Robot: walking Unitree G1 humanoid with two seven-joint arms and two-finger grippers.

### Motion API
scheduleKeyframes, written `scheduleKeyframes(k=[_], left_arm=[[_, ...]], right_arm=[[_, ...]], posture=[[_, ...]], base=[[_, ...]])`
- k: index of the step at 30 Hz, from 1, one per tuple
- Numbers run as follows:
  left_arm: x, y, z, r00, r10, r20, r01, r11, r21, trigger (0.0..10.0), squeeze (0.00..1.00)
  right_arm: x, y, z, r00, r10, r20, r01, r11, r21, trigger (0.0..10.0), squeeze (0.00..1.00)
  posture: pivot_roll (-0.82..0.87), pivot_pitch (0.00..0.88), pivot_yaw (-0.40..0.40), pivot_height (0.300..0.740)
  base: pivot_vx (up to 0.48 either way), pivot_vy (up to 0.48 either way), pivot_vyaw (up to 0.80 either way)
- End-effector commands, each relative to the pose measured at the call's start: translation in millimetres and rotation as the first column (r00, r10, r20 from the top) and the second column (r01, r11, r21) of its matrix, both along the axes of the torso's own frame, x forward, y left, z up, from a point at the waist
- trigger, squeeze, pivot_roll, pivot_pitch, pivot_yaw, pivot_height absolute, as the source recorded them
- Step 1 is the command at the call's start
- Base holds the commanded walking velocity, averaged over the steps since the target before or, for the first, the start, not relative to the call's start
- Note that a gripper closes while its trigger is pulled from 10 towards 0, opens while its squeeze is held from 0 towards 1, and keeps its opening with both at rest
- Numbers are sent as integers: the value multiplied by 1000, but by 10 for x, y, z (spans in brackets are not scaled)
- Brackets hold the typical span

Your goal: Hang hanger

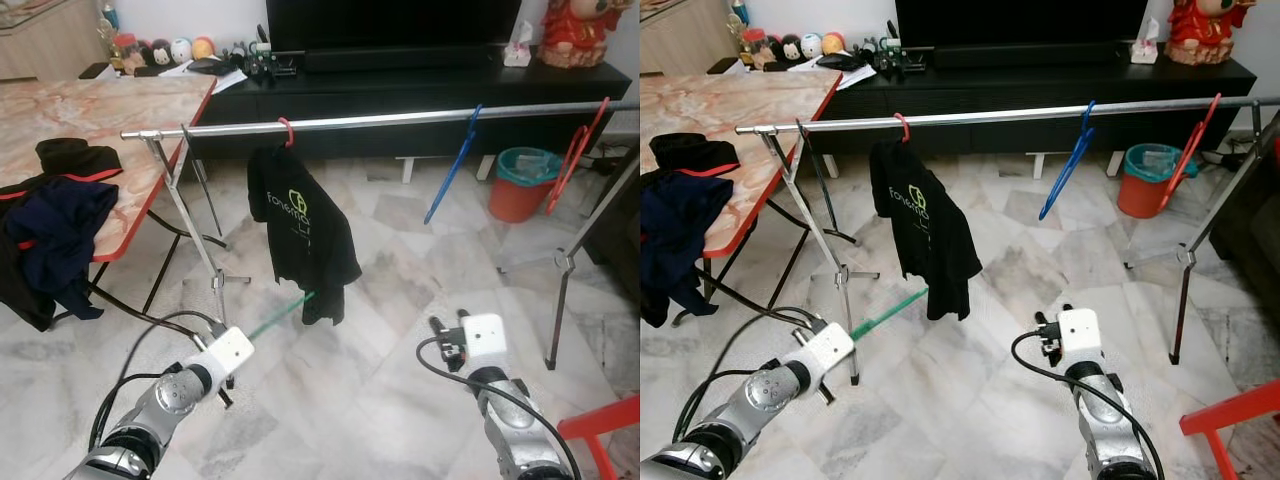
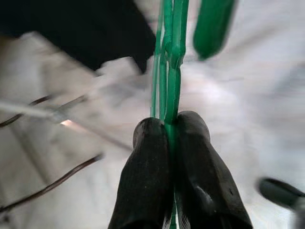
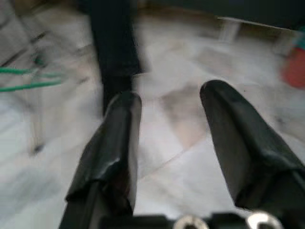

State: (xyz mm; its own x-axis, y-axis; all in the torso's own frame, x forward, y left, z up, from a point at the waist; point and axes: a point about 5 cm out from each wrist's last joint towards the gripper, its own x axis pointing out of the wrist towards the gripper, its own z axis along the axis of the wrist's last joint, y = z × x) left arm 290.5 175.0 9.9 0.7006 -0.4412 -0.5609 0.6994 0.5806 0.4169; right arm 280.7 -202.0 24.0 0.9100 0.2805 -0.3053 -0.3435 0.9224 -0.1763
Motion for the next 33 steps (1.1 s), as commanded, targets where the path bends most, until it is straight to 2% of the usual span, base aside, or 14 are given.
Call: scheduleKeyframes(k=[1,5,6,10,11,13,19,20,21,22,26,28,29,33], left_arm=[[7,6,60,995,-93,-33,92,996,-12,10000,0],[19,3,142,978,-194,-74,193,981,-26,10000,0],[17,-1,174,966,-240,-96,239,971,-29,10000,0],[11,0,225,936,-318,-149,317,948,-29,10000,0],[11,0,225,936,-318,-149,317,948,-29,10000,0],[9,10,268,917,-355,-181,356,934,-31,10000,0],[-31,27,367,855,-443,-269,451,892,-36,10000,0],[-20,14,417,852,-453,-264,458,888,-46,10000,0],[-7,0,466,846,-468,-255,474,880,-41,10000,0],[-1,-8,486,844,-474,-250,480,876,-39,10000,0],[22,-65,596,832,-505,-227,511,859,-39,10000,0],[35,-82,656,827,-516,-224,524,851,-29,10000,0],[39,-89,690,825,-520,-221,528,849,-23,10000,0],[36,-169,858,812,-549,-198,557,830,-17,10000,0]], right_arm=[[-29,86,56,982,187,-33,-188,982,-14,10000,0],[-87,113,168,927,369,-66,-370,929,-3,10000,0],[-145,116,203,888,450,-93,-452,892,2,10000,0],[-247,134,297,795,592,-134,-591,805,45,10000,0],[-247,134,297,795,592,-134,-591,805,45,10000,0],[-326,138,354,723,669,-171,-668,740,72,10000,0],[-415,151,463,601,766,-227,-773,630,78,10000,4],[-425,190,526,579,787,-213,-789,607,96,10000,173],[-446,232,573,548,811,-203,-810,575,113,10000,710],[-456,247,588,534,821,-201,-820,561,114,10000,1000],[-466,326,669,493,850,-187,-850,516,105,10000,1000],[-467,380,738,472,865,-171,-866,491,95,10000,129],[-482,409,780,452,877,-164,-876,471,101,10000,0],[-563,506,891,367,912,-180,-916,388,97,10000,0]], posture=[[-213,0,56,740],[-211,0,56,740],[-211,0,56,740],[-210,0,58,740],[-210,0,58,740],[-210,0,58,740],[-208,0,52,740],[-207,0,51,740],[-207,0,50,740],[-206,0,49,740],[-206,0,47,740],[-204,0,46,740],[-204,0,46,740],[-208,0,43,740]], base=[[0,0,0],[0,0,0],[0,0,0],[0,0,0],[0,0,0],[0,0,0],[0,0,0],[0,0,0],[0,0,0],[0,0,0],[0,0,0],[0,0,0],[0,0,0],[0,0,0]])
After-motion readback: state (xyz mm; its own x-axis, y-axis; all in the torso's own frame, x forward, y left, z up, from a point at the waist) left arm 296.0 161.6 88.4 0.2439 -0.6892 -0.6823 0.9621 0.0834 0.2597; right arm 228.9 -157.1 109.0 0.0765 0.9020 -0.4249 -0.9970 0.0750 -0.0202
